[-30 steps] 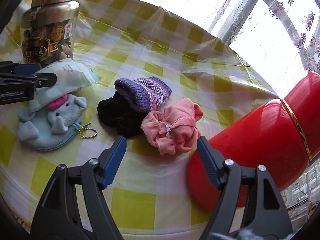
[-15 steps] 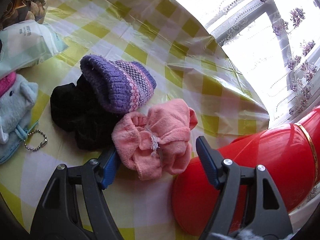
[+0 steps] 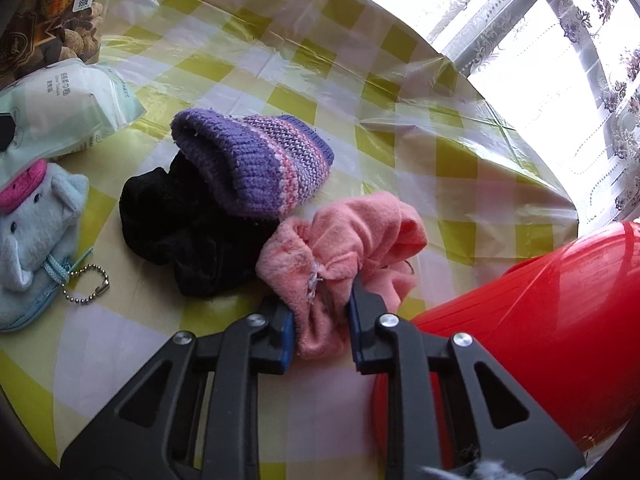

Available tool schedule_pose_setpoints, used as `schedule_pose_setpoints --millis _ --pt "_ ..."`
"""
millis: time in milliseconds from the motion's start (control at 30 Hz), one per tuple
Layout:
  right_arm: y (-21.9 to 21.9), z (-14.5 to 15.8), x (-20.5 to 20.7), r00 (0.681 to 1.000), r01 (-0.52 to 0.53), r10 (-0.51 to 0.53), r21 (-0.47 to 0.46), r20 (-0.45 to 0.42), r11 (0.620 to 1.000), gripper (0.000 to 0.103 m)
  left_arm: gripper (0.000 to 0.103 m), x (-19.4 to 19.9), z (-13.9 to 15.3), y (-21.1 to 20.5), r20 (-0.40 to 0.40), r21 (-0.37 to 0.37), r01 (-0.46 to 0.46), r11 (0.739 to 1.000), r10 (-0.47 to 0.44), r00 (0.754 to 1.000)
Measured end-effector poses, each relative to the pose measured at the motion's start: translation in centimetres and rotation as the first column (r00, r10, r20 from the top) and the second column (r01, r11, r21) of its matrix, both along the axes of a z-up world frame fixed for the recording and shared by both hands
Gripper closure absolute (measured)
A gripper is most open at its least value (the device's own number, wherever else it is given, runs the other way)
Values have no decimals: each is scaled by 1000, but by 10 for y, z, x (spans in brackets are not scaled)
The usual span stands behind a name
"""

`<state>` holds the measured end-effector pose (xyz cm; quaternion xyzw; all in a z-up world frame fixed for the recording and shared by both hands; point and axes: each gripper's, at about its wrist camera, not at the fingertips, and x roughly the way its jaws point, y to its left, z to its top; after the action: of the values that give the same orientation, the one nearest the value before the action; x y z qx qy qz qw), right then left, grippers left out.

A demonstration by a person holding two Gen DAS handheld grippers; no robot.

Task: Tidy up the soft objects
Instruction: 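Grasp the pink scrunchie with the right tool while the left tool grasps the white deer-print pack, then carry the pink scrunchie to the box with the right tool while the left tool carries the white pack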

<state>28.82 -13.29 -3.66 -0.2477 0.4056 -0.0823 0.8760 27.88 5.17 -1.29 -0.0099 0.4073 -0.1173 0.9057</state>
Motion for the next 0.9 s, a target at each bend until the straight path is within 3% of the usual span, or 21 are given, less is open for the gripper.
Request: schedule_pose_setpoints --millis 333,900 --pt "4 26 -56 996 -91 89 155 21 984 80 62 -20 4 4 0 -49 12 999 -12 1000" --pt "-17 62 -118 991 -133 127 359 43 924 80 66 -64 19 19 26 -116 -47 992 51 998"
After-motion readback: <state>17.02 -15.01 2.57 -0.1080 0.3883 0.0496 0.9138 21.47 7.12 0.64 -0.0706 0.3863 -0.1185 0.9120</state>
